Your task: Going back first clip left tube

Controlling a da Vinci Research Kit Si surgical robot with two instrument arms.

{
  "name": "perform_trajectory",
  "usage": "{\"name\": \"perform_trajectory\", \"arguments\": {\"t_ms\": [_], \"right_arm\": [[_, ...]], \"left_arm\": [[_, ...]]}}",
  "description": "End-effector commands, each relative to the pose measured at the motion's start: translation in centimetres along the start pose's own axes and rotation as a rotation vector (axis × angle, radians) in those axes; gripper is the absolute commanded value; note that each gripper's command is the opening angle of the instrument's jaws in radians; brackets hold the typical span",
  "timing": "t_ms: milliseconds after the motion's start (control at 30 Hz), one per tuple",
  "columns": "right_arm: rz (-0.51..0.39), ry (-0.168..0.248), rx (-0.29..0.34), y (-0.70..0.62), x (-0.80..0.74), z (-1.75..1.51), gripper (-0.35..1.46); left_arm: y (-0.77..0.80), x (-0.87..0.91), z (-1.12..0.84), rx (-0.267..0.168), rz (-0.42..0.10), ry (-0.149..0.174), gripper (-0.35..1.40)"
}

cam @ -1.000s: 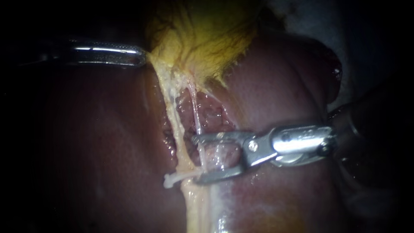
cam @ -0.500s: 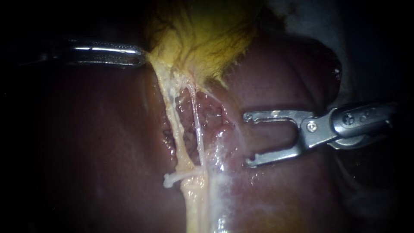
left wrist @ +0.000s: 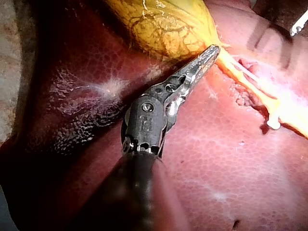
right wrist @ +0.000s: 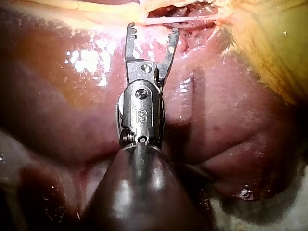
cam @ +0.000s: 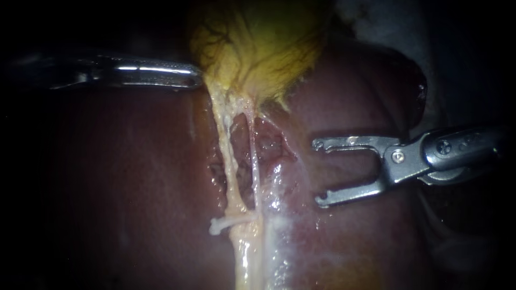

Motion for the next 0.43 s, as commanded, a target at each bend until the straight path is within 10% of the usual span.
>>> {"name": "perform_trajectory", "arguments": {"t_ms": [33, 433], "right_arm": [[0.0, -0.001, 0.001, 0.0, 0.0, 0.0, 0.6], [0.0, -0.003, 0.005, -0.01, 0.01, 0.02, 0.6]], "left_arm": [[0.01, 0.04, 0.04, 0.003, 0.008, 0.006, -0.35], [0.03, 0.1, 0.07, 0.005, -0.001, 0.011, -0.35]]}}
